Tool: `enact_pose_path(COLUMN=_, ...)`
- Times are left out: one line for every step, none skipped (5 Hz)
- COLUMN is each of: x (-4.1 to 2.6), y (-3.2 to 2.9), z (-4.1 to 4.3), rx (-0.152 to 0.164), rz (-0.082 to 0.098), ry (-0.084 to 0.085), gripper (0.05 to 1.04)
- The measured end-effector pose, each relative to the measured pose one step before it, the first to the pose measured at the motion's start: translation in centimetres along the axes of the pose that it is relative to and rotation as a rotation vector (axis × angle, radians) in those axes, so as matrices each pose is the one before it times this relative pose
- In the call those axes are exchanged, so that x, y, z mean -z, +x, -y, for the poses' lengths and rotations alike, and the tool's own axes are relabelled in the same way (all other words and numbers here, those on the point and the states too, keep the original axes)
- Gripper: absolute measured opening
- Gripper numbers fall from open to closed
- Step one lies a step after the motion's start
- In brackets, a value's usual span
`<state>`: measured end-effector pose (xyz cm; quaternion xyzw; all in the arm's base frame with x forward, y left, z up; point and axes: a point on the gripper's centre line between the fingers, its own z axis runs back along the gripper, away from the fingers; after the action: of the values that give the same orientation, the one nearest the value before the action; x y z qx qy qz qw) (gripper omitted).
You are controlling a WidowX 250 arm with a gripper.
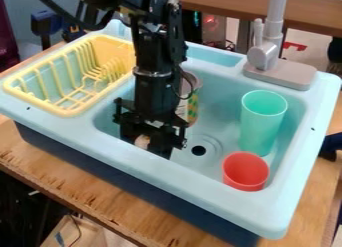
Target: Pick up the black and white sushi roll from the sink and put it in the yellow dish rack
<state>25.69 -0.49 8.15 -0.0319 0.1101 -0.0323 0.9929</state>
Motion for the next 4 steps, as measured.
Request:
enact_pose_path(x=-3.924, y=0.423, z=0.201, rx=0.0072, rz=0.1099, ry=0.0217, gripper=0.589)
enact_pose_path(x=-4.950, y=-0.408, z=1.469, rx=0.0060, rz=0.1345, ry=0.0315, gripper=0.589)
enact_pose_path(x=-3.109, y=-2.284, z=-0.186, rx=-0.0990, rz=0.0426, ry=0.0360, gripper=0.589)
enact_pose_path(x=-0.092, y=-1.829, z=-1.898, rx=-0.0760, rz=-0.0081, ry=0.0129, gripper=0.589)
